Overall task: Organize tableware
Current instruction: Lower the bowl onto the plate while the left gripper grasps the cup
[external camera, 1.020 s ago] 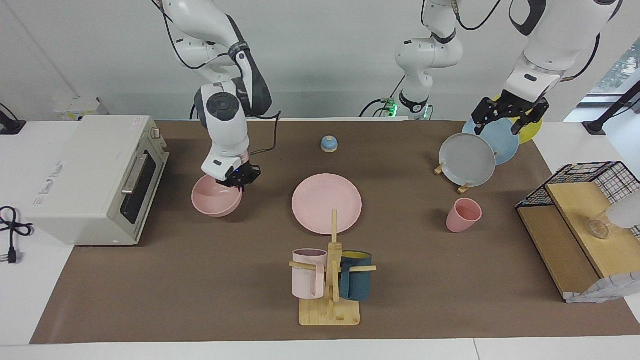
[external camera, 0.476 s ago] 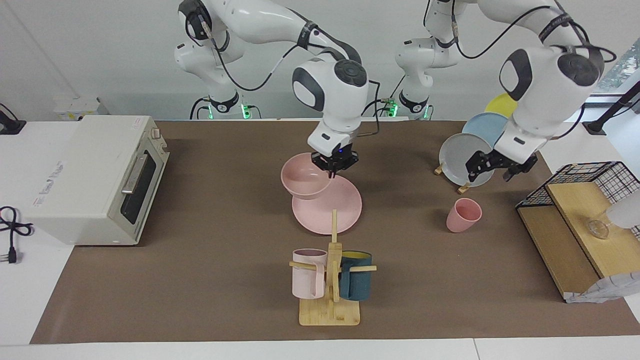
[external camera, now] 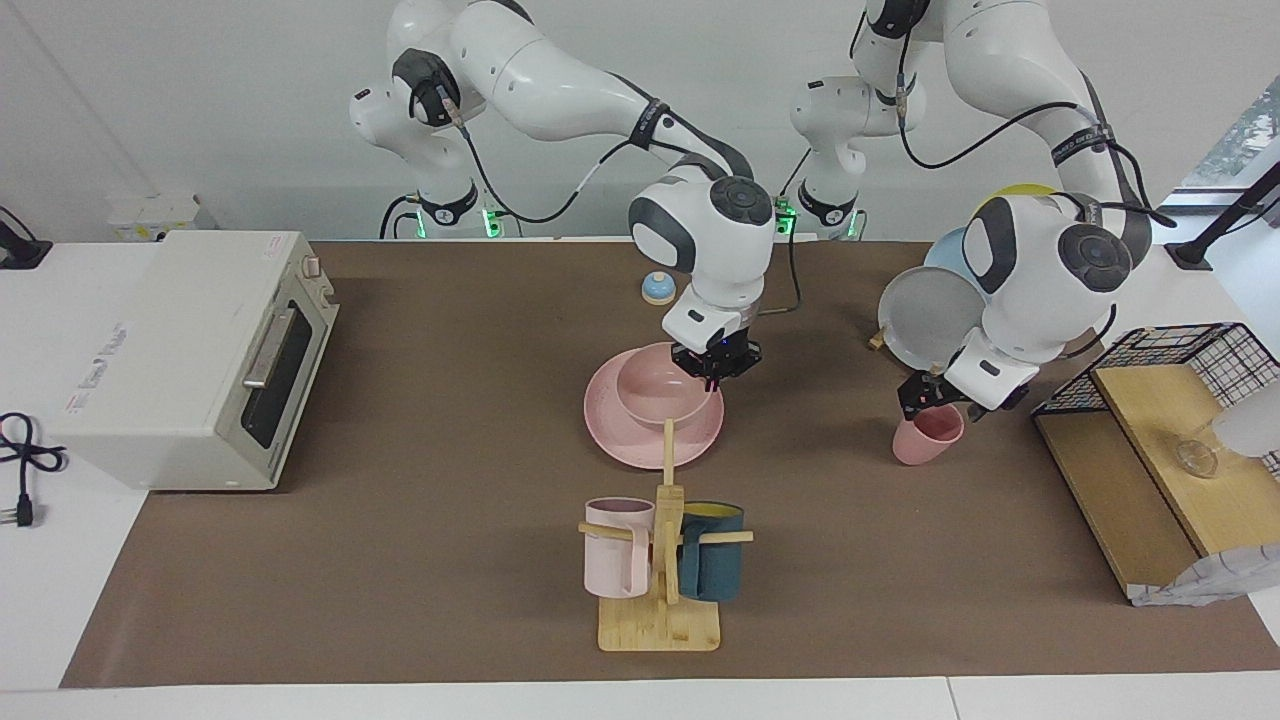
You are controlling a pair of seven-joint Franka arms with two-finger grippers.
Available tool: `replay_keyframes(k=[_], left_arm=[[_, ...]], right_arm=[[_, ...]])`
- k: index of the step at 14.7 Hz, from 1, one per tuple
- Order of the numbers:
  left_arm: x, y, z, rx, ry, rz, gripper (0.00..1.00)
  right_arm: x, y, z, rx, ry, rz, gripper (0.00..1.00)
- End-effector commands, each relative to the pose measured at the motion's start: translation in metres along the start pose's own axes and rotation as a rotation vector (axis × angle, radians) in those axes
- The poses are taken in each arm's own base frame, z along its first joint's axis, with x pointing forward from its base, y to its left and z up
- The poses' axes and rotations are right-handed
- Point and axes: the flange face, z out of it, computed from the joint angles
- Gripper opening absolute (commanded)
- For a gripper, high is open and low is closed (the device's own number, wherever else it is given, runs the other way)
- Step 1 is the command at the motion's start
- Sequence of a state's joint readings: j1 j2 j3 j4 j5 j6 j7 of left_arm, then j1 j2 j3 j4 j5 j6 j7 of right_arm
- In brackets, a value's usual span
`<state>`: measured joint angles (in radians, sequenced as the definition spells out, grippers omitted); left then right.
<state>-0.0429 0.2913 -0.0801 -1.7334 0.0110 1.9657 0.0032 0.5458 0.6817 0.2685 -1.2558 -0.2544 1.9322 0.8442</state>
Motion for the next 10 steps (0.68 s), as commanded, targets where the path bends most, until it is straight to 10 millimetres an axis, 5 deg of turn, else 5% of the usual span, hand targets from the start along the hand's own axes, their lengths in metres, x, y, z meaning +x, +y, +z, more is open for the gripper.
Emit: replay_keyframes(k=[1,4,6,7,10], left_arm=[[-0.015,0.004,0.016,-0.003,-0.006,-0.048,1.00],[-0.015,0.012,0.023,-0.004,-0.001,-0.040,1.00],[-0.018,0.012,0.030,-0.004,0.003,-0.040,0.94],[-0.018,0.013,0.033,-0.004,0.008,-0.039,0.79],[-0.019,0.012,0.036,-0.004,0.006,-0.026,0.09]], right_arm=[[-0.005,-0.001,0.001,-0.019,0.011,0.006,0.00],[-0.003,0.005,0.005,-0.020,-0.008,0.022,0.00],[-0.005,0.009,0.016,-0.032,-0.019,0.022,0.18],[-0.002,0.015,0.018,-0.035,-0.023,0.028,0.32],[-0.001,0.019,0.010,-0.061,-0.040,0.033,0.39]])
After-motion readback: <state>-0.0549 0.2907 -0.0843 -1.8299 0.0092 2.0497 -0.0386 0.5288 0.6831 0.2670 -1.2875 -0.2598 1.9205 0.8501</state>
